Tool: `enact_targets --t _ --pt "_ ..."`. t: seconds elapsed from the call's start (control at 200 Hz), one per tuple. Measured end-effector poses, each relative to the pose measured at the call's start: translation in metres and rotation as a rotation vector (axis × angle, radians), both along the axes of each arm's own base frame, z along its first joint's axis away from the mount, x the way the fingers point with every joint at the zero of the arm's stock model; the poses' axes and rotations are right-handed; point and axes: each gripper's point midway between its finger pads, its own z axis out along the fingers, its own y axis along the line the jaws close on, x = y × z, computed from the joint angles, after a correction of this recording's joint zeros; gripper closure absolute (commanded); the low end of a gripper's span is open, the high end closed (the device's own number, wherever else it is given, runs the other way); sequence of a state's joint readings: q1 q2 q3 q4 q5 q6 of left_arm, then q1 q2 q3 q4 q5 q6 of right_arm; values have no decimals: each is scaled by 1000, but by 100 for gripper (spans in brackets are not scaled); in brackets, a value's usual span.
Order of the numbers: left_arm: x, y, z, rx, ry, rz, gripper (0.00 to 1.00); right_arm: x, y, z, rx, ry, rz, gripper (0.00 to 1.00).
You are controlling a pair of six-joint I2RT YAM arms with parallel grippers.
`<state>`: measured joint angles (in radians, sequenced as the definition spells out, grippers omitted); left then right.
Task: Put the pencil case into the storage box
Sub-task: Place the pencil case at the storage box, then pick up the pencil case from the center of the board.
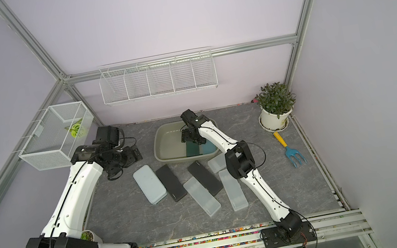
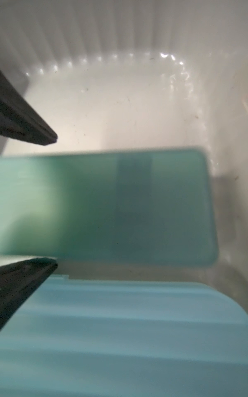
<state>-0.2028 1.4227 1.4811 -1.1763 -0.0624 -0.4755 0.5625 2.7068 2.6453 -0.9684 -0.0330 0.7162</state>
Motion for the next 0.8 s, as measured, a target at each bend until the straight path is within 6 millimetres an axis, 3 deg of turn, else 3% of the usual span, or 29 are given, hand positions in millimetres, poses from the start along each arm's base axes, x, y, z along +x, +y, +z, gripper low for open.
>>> enact_targets --t 0.16,0.3,0.405,0.515,0.64,0.8 --pt "2 -11 -11 -45 45 -33 5 -18 -4 30 -19 -20 48 4" --pt "-1 -27 -23 -79 69 -60 5 -41 -13 105 10 -112 67 4" --pt "-13 -54 -40 -101 113 -105 6 -65 -29 169 43 -206 66 4" --pt "-31 -84 -69 -164 188 -126 6 -94 -58 208 51 -261 47 4" --pt "-52 -100 -101 -204 282 -94 4 -125 -94 205 9 -240 18 4" --pt "-61 -128 -116 -252 323 -96 2 -162 -134 163 -78 -141 -11 4"
